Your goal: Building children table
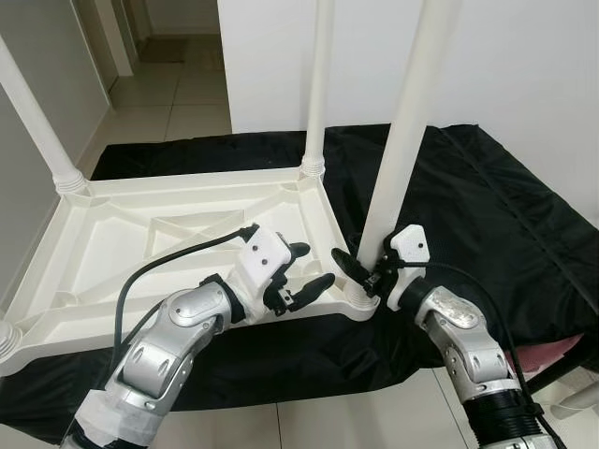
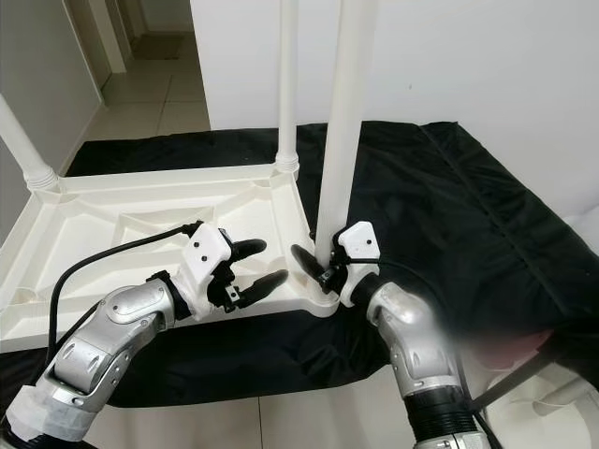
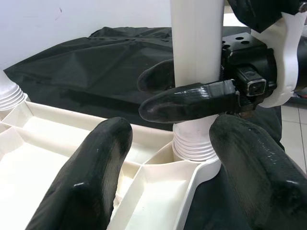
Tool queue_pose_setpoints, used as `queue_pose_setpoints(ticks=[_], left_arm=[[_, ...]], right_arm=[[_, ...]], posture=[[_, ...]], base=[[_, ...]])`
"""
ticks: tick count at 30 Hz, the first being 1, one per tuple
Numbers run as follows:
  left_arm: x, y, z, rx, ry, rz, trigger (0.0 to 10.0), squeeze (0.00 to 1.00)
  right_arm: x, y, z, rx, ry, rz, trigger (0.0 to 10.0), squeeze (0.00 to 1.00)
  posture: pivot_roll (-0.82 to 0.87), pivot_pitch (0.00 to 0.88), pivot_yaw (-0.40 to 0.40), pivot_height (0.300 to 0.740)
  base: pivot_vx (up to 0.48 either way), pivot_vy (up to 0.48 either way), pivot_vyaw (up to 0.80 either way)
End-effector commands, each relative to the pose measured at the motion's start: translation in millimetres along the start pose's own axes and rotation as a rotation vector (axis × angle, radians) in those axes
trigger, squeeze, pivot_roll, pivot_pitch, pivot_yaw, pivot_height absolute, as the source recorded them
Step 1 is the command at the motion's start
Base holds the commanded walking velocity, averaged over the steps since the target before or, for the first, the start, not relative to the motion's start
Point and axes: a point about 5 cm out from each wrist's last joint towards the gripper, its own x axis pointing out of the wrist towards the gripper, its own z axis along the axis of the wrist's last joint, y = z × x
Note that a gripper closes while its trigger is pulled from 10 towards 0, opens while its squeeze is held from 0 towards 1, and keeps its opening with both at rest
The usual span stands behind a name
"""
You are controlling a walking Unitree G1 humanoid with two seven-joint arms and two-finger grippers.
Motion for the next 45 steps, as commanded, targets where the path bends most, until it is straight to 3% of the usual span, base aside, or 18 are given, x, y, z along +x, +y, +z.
queue_pose_setpoints(ticks=[1, 11, 18, 20, 25, 26, 31, 36, 37, 38, 45], left_arm=[[-0.3, 3.1, 0, 0.012, 0.015, 0.011, 10.0, 0.0], [-0.6, 2.3, 1, 0.009, 0.011, 0.016, 10.0, 0.0], [-0.6, 0.2, -1, 0.003, 0.012, 0.017, 10.0, 0.0], [-0.5, 0.1, -1, 0.001, 0.011, 0.017, 10.0, 0.0], [0.4, -0.3, -1, -0.001, 0.01, 0.016, 10.0, 0.0], [1.1, -0.9, -1, 0.0, 0.01, 0.013, 10.0, 0.0], [2.1, -2.3, -2, -0.001, 0.009, 0.008, 10.0, 0.0], [3.9, -4.0, -4, -0.008, 0.006, 0.009, 10.0, 0.0], [4.8, -5.5, -4, -0.013, 0.002, 0.004, 10.0, 0.0], [5.2, -6.5, -4, -0.015, 0.0, 0.001, 10.0, 0.0], [10.7, -13.8, -3, -0.024, -0.011, -0.019, 10.0, 0.0]], right_arm=[[-3.6, 2.6, -31, 0.091, 0.167, -0.032, 10.0, 0.0], [1.4, 12.2, -28, 0.106, 0.128, -0.125, 10.0, 0.0], [7.3, 20.3, -19, 0.165, 0.047, -0.358, 10.0, 0.0], [7.8, 24.9, -17, 0.181, 0.026, -0.474, 10.0, 0.0], [9.0, 30.9, -15, 0.195, 0.011, -0.577, 10.0, 0.0], [10.5, 34.6, -15, 0.232, 0.013, -0.615, 10.0, 0.0], [15.9, 44.0, -13, 0.231, 0.012, -0.623, 10.0, 0.0], [11.6, 42.5, -7, 0.244, -0.051, -0.614, 10.0, 0.0], [9.8, 42.2, 0, 0.25, -0.112, -0.581, 10.0, 0.77], [9.5, 42.5, 4, 0.227, -0.131, -0.563, 10.0, 1.0], [4.5, 30.6, 11, 0.178, -0.185, -0.451, 10.0, 1.0]], posture=[[0.0, 0.02, 0.007, 0.74], [0.0, 0.024, 0.001, 0.74], [0.0, 0.023, -0.004, 0.74], [0.0, 0.02, -0.008, 0.74], [0.0, 0.017, -0.013, 0.74], [0.0, 0.014, -0.018, 0.74], [0.0, 0.009, -0.026, 0.74], [-0.01, 0.0, -0.027, 0.74], [-0.01, 0.0, -0.028, 0.74], [-0.01, 0.0, -0.027, 0.74], [-0.01, 0.0, -0.027, 0.74]], base=[[0.0, 0.0, 0.0], [0.0, 0.0, 0.0], [0.0, 0.0, 0.0], [0.0, 0.0, 0.0], [0.0, 0.0, 0.0], [0.0, 0.0, 0.0], [0.0, 0.0, 0.0], [0.0, 0.0, 0.0], [0.0, 0.0, 0.0], [0.0, 0.0, 0.0], [0.0, 0.0, 0.0]])
